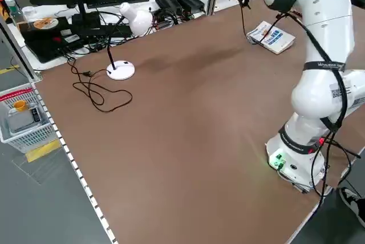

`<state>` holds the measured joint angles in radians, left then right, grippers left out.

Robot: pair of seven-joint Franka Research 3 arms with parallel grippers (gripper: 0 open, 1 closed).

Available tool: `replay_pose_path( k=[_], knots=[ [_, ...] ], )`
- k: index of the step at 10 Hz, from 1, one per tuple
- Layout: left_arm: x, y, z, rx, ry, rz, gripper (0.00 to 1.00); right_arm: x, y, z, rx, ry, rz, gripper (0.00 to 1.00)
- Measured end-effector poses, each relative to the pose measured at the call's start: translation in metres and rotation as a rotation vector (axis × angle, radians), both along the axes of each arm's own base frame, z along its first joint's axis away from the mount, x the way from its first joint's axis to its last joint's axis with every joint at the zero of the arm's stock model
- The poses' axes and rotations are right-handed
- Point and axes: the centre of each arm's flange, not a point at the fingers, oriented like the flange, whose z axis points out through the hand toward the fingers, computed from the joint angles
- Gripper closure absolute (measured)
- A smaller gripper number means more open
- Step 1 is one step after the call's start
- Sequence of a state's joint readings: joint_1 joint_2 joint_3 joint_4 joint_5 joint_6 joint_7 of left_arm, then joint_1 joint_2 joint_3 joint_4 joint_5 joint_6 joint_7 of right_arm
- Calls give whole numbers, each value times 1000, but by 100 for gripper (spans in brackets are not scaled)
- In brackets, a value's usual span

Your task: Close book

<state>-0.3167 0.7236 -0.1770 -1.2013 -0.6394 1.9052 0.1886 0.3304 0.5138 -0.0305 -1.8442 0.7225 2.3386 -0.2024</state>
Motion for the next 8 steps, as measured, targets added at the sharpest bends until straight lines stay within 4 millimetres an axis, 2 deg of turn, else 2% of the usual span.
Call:
replay_pose_path(
  k=[2, 4, 8],
  knots=[
    [5, 25, 23, 103, -63, -16, 0, 12, -18, 11, -87, -50, 65, 99],
    [6, 45, 47, 187, -106, -22, 0, 29, -33, 32, -161, -104, 119, 99],
    [-6, 67, 95, 330, -127, 0, 0, 58, -59, 77, -286, -190, 193, 99]
  ],
)
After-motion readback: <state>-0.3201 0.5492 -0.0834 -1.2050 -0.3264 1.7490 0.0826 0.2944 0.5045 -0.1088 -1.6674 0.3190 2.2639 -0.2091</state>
